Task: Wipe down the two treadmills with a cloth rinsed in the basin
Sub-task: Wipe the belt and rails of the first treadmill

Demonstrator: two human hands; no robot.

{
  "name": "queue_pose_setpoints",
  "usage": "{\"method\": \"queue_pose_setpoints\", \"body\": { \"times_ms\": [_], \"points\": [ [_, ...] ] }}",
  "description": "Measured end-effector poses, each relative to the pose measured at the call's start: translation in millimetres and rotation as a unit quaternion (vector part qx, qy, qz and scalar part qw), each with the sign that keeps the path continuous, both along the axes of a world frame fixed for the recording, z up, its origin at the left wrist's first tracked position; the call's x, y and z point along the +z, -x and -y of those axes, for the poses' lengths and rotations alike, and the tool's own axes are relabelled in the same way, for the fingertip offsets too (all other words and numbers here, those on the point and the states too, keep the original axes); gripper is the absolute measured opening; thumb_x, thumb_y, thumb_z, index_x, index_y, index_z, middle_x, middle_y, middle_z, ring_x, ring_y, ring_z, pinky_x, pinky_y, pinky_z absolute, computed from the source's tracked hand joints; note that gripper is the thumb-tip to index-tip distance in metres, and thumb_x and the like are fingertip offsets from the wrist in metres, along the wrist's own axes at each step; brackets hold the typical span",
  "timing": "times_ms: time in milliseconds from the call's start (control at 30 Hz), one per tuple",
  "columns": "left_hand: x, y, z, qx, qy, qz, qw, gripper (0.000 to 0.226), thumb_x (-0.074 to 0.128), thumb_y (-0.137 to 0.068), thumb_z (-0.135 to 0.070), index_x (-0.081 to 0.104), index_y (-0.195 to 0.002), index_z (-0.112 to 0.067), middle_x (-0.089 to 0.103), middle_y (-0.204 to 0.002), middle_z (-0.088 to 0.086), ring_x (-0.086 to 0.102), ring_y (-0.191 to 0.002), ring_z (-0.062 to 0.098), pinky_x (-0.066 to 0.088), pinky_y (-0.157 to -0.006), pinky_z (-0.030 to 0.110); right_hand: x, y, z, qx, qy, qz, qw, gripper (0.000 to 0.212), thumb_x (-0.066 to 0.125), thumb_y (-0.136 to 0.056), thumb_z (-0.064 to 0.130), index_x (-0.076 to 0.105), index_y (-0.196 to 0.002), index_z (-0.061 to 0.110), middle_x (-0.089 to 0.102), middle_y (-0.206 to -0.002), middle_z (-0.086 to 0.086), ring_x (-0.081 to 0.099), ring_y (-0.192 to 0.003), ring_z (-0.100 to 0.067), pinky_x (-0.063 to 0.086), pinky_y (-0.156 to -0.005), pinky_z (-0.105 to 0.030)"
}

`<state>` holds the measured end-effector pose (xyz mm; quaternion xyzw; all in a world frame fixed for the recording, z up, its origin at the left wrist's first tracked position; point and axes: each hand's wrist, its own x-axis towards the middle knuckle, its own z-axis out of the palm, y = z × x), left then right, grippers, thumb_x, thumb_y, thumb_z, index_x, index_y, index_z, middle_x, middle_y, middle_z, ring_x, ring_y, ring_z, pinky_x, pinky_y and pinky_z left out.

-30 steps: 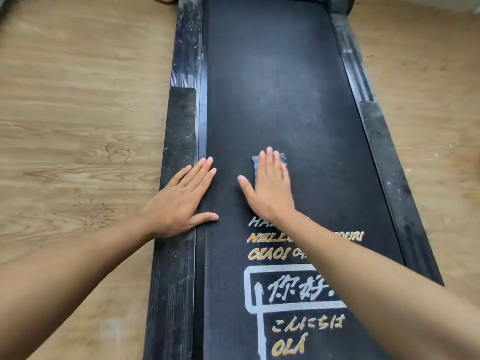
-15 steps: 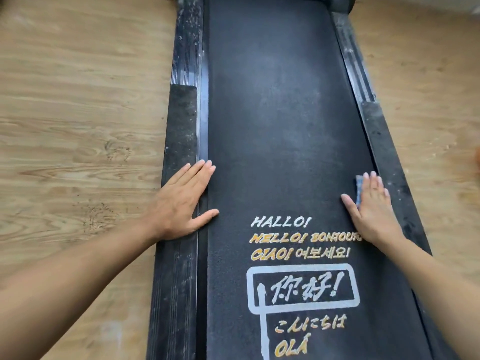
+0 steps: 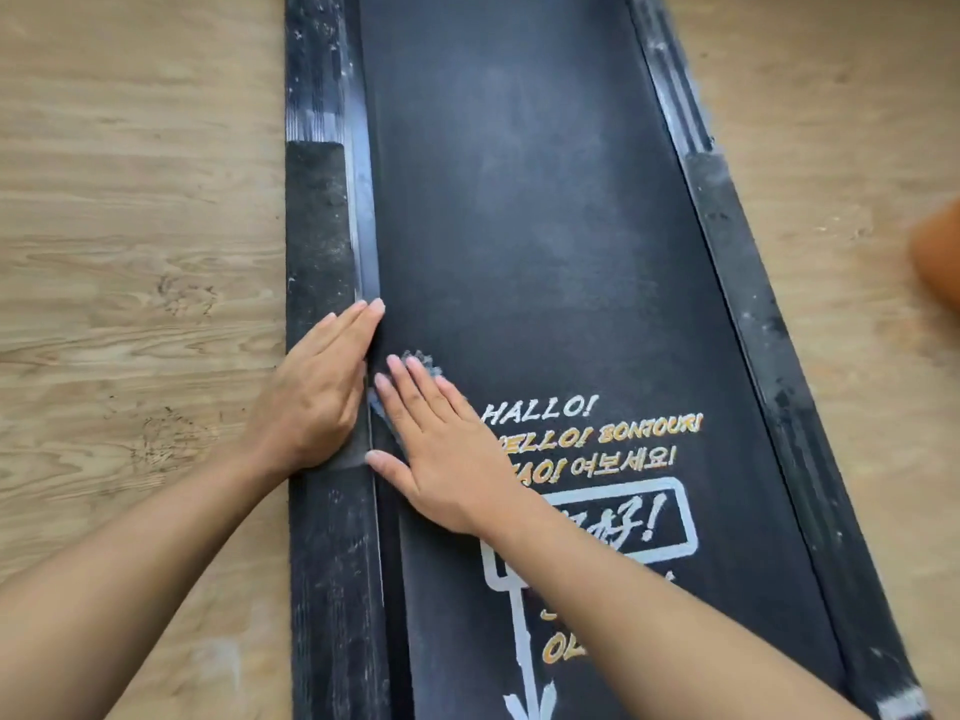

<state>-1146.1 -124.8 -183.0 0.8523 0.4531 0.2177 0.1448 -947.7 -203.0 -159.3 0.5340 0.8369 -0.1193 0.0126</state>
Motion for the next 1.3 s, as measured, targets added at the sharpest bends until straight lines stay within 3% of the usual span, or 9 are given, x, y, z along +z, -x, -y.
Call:
{"method": "queue_pose_setpoints", "body": {
  "times_ms": [100,300,467,567,733,867,967,1100,1300],
  "points": [
    [4,-3,-2,0.007,0.014,-0.008,1.0,0.063,0.037,-0.104,-0.014,0.029,-0.166,-0.012,0.033,-0.171,0.0,0.029,-0.159,0.018,0.022,-0.131,0.044,2,-86,-4,-0.047,0.009,0.032,0.998,0.092,0.027,-0.103,0.073,0.004,-0.168,0.012,-0.007,-0.176,-0.008,-0.012,-0.161,-0.02,0.006,-0.131,-0.045],
    [6,-6,-4,0.003,0.021,-0.031,0.999,0.064,0.036,-0.102,-0.015,0.031,-0.165,-0.013,0.033,-0.171,-0.001,0.025,-0.16,0.016,0.02,-0.131,0.043,15,-286,10,-0.346,0.055,0.08,0.933,0.114,0.012,-0.089,0.091,-0.006,-0.167,0.01,-0.012,-0.175,-0.01,-0.013,-0.161,-0.022,0.008,-0.131,-0.05],
    [8,-7,-4,0.006,0.023,-0.042,0.999,0.06,0.036,-0.103,-0.014,0.036,-0.163,-0.014,0.035,-0.17,-0.001,0.024,-0.16,0.014,0.02,-0.131,0.043,4,-243,5,-0.466,0.037,0.007,0.884,0.117,0.01,-0.088,0.092,-0.004,-0.166,0.005,-0.009,-0.175,-0.014,-0.013,-0.161,-0.024,0.0,-0.131,-0.049],
    [8,-8,-4,0.001,0.01,-0.051,0.999,0.057,0.036,-0.104,-0.014,0.041,-0.161,-0.012,0.037,-0.169,0.001,0.026,-0.16,0.015,0.021,-0.131,0.043,2,-156,-4,-0.426,0.013,-0.002,0.905,0.109,0.011,-0.093,0.085,-0.004,-0.166,0.005,-0.012,-0.174,-0.014,-0.015,-0.161,-0.025,-0.002,-0.131,-0.046],
    [7,-5,-5,-0.017,-0.002,-0.062,0.998,0.055,0.036,-0.104,-0.013,0.046,-0.157,-0.008,0.037,-0.169,0.004,0.027,-0.16,0.019,0.024,-0.129,0.049,1,17,29,-0.184,0.018,-0.055,0.981,0.089,0.021,-0.104,0.068,0.002,-0.167,0.009,-0.011,-0.175,-0.011,-0.018,-0.16,-0.022,0.004,-0.13,-0.046],
    [8,-3,-6,-0.02,-0.014,-0.053,0.998,0.052,0.036,-0.104,-0.012,0.051,-0.154,-0.008,0.04,-0.167,0.004,0.03,-0.159,0.021,0.025,-0.129,0.051,-1,-14,48,-0.068,0.01,-0.02,0.997,0.087,0.025,-0.104,0.069,0.005,-0.168,0.013,-0.006,-0.176,-0.005,-0.012,-0.161,-0.017,0.008,-0.13,-0.043],
    [5,-4,-7,-0.018,-0.01,-0.055,0.998,0.053,0.037,-0.103,-0.013,0.05,-0.155,-0.008,0.04,-0.167,0.004,0.03,-0.159,0.021,0.024,-0.129,0.049,0,-134,38,-0.17,0.017,0.018,0.985,0.091,0.02,-0.101,0.074,0.001,-0.168,0.015,-0.009,-0.176,-0.004,-0.013,-0.161,-0.017,0.005,-0.131,-0.045],
    [2,-4,-7,-0.015,-0.019,-0.052,0.998,0.054,0.037,-0.102,-0.013,0.051,-0.154,-0.009,0.041,-0.166,0.004,0.032,-0.158,0.022,0.024,-0.129,0.048,15,-291,51,-0.363,0.07,0.071,0.926,0.109,-0.004,-0.088,0.088,-0.006,-0.167,0.012,-0.012,-0.175,-0.005,-0.015,-0.16,-0.015,0.007,-0.132,-0.046],
    [3,-7,-3,0.006,-0.023,-0.046,0.999,0.053,0.038,-0.102,-0.012,0.052,-0.154,-0.01,0.043,-0.166,0.002,0.032,-0.158,0.019,0.025,-0.129,0.047,8,-195,40,-0.429,0.046,-0.004,0.902,0.113,0.009,-0.09,0.088,-0.006,-0.166,0.005,-0.014,-0.174,-0.013,-0.017,-0.161,-0.024,0.0,-0.131,-0.05]
  ]
}}
